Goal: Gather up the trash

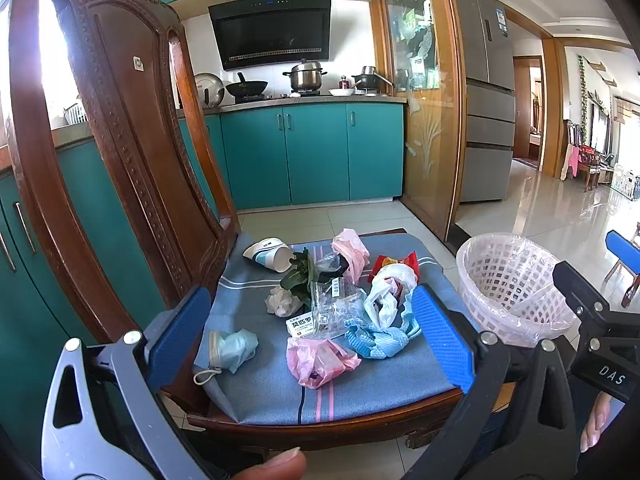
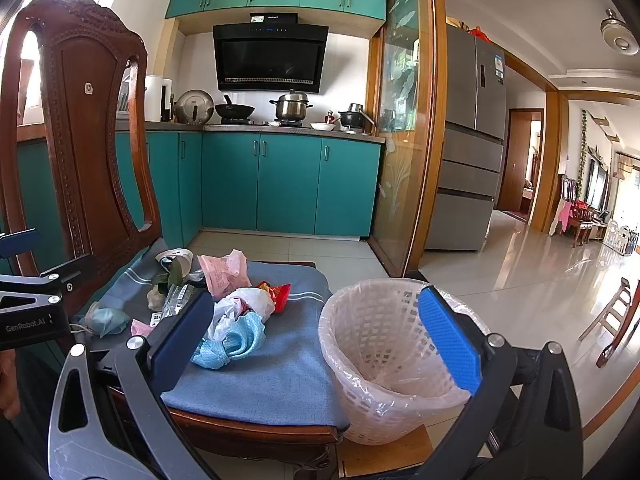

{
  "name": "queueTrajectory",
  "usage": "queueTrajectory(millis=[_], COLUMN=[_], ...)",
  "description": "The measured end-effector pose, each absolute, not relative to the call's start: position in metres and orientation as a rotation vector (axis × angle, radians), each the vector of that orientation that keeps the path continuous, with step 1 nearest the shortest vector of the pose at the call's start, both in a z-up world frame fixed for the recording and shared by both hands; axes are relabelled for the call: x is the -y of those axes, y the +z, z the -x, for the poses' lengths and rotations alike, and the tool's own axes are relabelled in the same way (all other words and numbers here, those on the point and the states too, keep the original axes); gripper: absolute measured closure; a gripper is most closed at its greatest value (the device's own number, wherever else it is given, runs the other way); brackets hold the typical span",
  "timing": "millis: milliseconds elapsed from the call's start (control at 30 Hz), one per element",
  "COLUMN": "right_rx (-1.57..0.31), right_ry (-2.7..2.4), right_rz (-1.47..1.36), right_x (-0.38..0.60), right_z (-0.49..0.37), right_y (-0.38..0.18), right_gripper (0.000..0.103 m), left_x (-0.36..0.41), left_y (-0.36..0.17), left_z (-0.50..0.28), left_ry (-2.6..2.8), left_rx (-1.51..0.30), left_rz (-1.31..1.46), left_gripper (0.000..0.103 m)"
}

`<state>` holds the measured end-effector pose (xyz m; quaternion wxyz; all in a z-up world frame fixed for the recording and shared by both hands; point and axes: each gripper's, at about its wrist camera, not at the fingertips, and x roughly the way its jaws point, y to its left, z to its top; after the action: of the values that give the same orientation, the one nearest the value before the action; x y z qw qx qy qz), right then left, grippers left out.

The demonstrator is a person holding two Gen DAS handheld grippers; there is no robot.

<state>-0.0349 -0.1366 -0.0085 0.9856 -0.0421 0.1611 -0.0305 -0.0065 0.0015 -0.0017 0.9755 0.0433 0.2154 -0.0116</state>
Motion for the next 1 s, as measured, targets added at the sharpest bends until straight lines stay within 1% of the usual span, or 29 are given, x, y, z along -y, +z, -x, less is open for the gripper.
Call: queueTrajectory(millis=[1000], right_rx=[-0.325], right_ry=[-0.048], right_rz=[0.059], right_x=[0.1358], right_z=[0.0356], right_y=[-0.0099], right_gripper=[0.003], left_x=[-0.0033], left_y=[-0.0029], left_z=[0.0076], left_ry=[-0.025], left_rx=[-0.437], left_rz=[-0.085], left_gripper=[0.003])
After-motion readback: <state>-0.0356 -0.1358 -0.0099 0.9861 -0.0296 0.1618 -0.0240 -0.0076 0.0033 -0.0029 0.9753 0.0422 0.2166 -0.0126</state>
